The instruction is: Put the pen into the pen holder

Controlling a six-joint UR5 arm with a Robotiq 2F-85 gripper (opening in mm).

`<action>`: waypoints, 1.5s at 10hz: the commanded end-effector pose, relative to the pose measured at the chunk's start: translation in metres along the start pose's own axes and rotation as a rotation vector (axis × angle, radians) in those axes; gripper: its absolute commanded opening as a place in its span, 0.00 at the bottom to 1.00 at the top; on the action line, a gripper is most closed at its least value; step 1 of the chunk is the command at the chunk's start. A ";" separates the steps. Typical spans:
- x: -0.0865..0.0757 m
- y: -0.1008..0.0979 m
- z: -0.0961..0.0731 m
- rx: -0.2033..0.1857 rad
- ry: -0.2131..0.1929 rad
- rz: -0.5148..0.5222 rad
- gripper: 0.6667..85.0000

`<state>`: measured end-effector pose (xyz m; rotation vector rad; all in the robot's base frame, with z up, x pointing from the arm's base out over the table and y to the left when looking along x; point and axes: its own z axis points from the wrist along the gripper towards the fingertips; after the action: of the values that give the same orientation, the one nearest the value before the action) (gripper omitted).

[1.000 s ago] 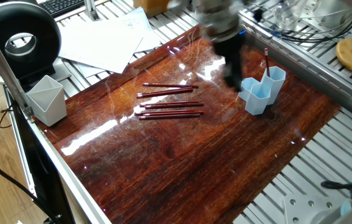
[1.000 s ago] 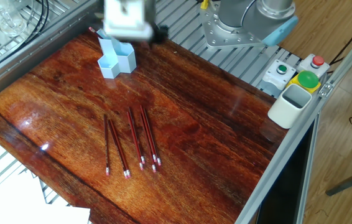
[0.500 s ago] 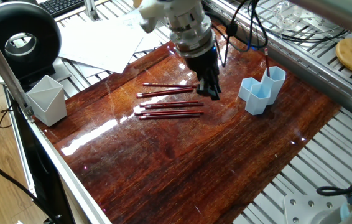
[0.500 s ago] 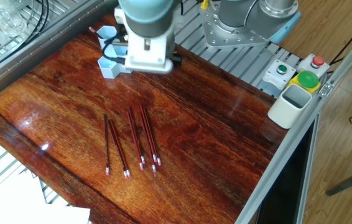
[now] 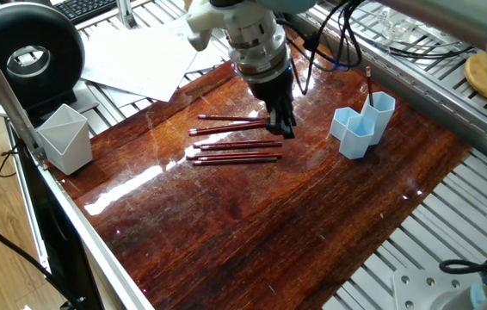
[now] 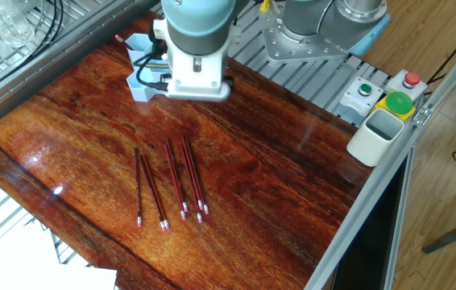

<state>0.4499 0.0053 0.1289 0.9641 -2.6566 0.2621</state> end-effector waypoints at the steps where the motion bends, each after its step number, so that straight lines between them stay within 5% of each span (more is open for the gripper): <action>1: -0.046 0.006 -0.007 -0.004 -0.005 -0.019 0.37; 3: -0.080 0.020 -0.019 -0.017 0.039 -0.002 0.36; 5: -0.107 0.024 -0.018 -0.012 0.038 -0.001 0.34; 10: -0.134 0.014 -0.030 -0.027 0.007 -0.053 0.33; 12: -0.122 0.017 -0.032 -0.038 0.047 -0.003 0.29; 13: -0.115 0.026 -0.033 -0.073 0.073 0.008 0.28; 15: -0.092 0.030 -0.036 -0.093 0.161 -0.072 0.34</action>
<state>0.5212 0.0938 0.1203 0.9510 -2.5453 0.2246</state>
